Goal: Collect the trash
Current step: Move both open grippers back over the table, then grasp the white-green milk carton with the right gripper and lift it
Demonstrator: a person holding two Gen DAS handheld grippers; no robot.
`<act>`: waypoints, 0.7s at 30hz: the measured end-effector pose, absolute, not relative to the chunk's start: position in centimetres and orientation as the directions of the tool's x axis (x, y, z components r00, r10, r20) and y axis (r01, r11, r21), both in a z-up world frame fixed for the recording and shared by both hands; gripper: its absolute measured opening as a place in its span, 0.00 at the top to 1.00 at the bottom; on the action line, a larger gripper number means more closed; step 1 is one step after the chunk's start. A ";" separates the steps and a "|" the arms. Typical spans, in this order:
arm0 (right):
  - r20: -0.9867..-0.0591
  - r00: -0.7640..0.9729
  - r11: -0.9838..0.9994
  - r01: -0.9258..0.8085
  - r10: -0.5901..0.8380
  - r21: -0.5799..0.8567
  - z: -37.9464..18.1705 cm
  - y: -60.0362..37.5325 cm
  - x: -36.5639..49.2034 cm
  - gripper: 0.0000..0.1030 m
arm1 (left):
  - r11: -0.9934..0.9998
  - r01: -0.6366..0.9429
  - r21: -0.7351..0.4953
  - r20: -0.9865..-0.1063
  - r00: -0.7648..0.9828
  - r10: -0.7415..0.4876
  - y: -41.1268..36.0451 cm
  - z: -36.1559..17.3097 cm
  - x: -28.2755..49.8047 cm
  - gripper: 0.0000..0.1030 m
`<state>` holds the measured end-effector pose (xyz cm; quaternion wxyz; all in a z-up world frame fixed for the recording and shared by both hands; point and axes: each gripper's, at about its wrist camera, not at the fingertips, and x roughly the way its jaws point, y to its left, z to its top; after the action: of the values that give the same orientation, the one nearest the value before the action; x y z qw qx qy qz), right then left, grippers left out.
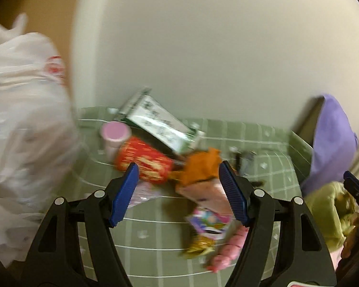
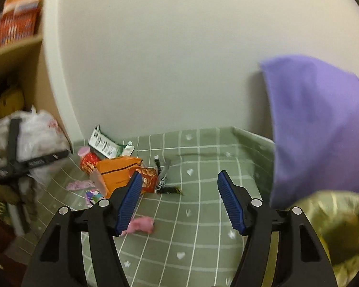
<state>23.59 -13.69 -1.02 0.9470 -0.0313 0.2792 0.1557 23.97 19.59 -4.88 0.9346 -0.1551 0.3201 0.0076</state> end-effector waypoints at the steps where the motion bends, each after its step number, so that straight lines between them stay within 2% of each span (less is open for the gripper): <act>1: -0.547 0.788 0.939 -0.343 0.284 -0.005 -1.1 -11.9 24.6 0.40 | 0.953 -0.131 -0.273 -0.598 0.799 -0.061 20.2 -4.9 23.5 0.36; 10: -0.594 0.694 0.760 -0.618 0.408 -0.200 -3.1 1.5 32.2 0.40 | 0.944 -0.242 -0.224 -0.626 0.778 0.051 24.3 -7.1 21.9 0.36; 14: -0.626 0.640 0.661 -0.707 0.446 -0.252 -4.6 6.5 35.8 0.40 | 0.939 -0.266 -0.216 -0.639 0.766 0.070 25.7 -8.3 21.9 0.36; 21: -0.737 0.533 0.487 -0.815 0.416 -0.314 -9.3 15.0 41.0 0.40 | 0.948 -0.240 -0.212 -0.661 0.749 0.041 25.6 -9.5 22.4 0.36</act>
<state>40.96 15.04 -9.26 0.8090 -0.3346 0.2982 0.3804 22.44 25.57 -9.49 0.9241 -0.1431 0.3461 0.0760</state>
